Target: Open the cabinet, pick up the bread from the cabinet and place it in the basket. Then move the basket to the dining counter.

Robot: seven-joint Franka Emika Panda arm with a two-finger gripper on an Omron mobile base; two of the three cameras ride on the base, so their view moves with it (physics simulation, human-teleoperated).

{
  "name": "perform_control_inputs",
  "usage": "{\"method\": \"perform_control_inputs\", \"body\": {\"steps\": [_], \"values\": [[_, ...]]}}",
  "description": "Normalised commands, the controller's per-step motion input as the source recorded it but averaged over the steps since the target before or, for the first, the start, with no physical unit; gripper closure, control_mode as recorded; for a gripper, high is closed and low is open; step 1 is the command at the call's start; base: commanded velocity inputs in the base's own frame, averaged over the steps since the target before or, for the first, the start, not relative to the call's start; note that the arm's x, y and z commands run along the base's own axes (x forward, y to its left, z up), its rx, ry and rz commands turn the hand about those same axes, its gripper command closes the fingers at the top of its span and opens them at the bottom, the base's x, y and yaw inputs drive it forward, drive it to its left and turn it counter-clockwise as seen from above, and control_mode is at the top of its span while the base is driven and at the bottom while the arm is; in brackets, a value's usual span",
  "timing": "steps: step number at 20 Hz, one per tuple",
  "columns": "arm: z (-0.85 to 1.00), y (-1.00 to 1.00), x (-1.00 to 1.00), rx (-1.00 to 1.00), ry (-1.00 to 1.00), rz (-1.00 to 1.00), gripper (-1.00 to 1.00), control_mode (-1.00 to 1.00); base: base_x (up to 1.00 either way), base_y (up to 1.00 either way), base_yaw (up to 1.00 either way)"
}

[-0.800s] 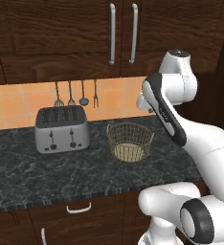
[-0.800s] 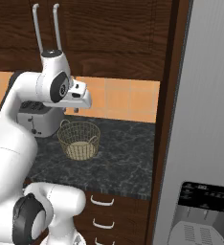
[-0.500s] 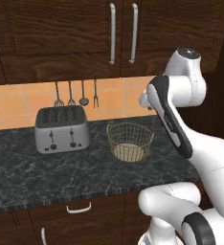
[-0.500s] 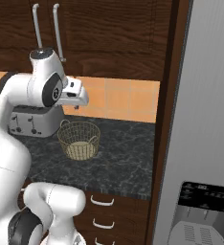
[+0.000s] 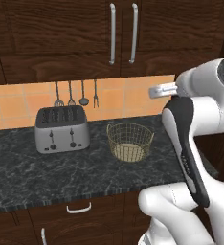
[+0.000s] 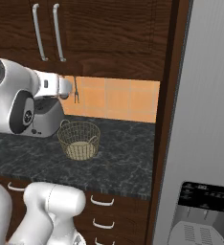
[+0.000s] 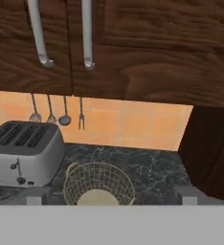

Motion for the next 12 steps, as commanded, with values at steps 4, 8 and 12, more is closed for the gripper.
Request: {"method": "perform_control_inputs", "body": {"steps": [4, 8, 12], "values": [[0.90, 0.03, -0.47, 0.00, -0.68, 0.00, -1.00, -1.00, 0.00, 0.00, 0.00], [0.70, 0.02, -0.47, 0.02, -0.67, 0.00, -1.00, -1.00, 0.00, 0.00, 0.00], [0.47, 0.00, -0.50, 0.04, -0.63, 0.00, -1.00, -1.00, 0.00, 0.00, 0.00]]}}
